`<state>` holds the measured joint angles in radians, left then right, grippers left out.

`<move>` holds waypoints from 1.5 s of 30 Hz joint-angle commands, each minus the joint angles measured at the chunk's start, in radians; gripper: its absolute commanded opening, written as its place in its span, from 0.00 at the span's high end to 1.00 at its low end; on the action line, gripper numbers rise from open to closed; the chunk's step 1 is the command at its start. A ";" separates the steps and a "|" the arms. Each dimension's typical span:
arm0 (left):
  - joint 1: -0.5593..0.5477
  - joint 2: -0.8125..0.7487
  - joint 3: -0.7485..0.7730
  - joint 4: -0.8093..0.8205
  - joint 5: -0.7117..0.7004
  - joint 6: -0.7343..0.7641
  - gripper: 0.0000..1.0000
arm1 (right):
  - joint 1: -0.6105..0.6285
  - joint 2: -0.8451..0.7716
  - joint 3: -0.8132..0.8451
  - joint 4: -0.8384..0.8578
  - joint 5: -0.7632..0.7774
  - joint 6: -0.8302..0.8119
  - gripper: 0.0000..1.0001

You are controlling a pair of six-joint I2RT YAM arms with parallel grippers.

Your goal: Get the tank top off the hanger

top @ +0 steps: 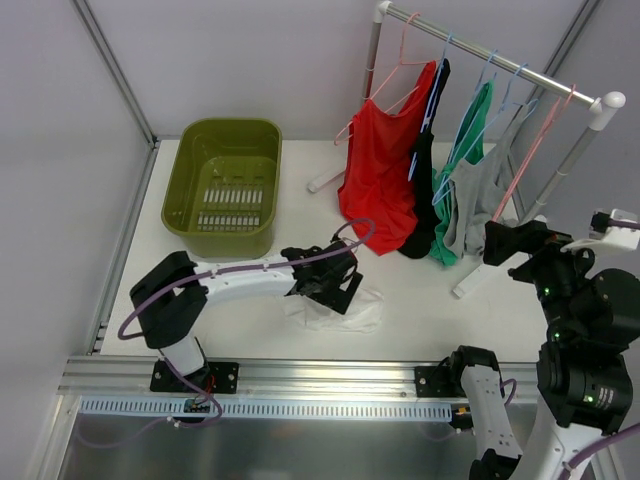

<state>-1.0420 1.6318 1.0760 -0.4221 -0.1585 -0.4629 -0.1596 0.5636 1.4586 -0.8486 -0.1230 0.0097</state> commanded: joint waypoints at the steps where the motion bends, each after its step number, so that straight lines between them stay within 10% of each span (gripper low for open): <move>1: -0.029 0.065 0.035 0.063 -0.044 -0.063 0.01 | 0.006 -0.004 -0.059 0.092 -0.191 0.047 0.00; 5: -0.067 0.164 0.030 0.078 -0.081 -0.097 0.12 | 0.008 -0.013 -0.090 0.111 -0.259 0.044 0.00; 7: -0.076 0.178 0.025 0.078 -0.081 -0.115 0.46 | 0.014 -0.024 -0.099 0.129 -0.273 0.038 0.00; 8: -0.082 0.172 0.012 0.080 -0.091 -0.126 0.83 | 0.025 -0.030 -0.098 0.134 -0.274 0.036 0.01; 10: -0.082 0.148 -0.002 0.080 -0.098 -0.140 1.00 | 0.034 -0.030 -0.093 0.134 -0.283 0.030 0.01; 23: 0.026 -0.274 0.344 -0.207 -0.168 0.052 1.00 | 0.048 -0.028 -0.107 0.155 -0.300 0.036 0.01; 35: 0.529 -0.129 0.962 -0.362 0.127 0.118 1.00 | 0.072 -0.039 -0.112 0.157 -0.277 0.000 0.01; 45: 0.855 0.020 1.059 -0.372 0.215 0.108 1.00 | 0.107 -0.045 -0.112 0.146 -0.238 -0.047 0.00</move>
<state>-0.2306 1.6272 2.0876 -0.7734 -0.0021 -0.3637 -0.0647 0.5323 1.3445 -0.7380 -0.3843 -0.0025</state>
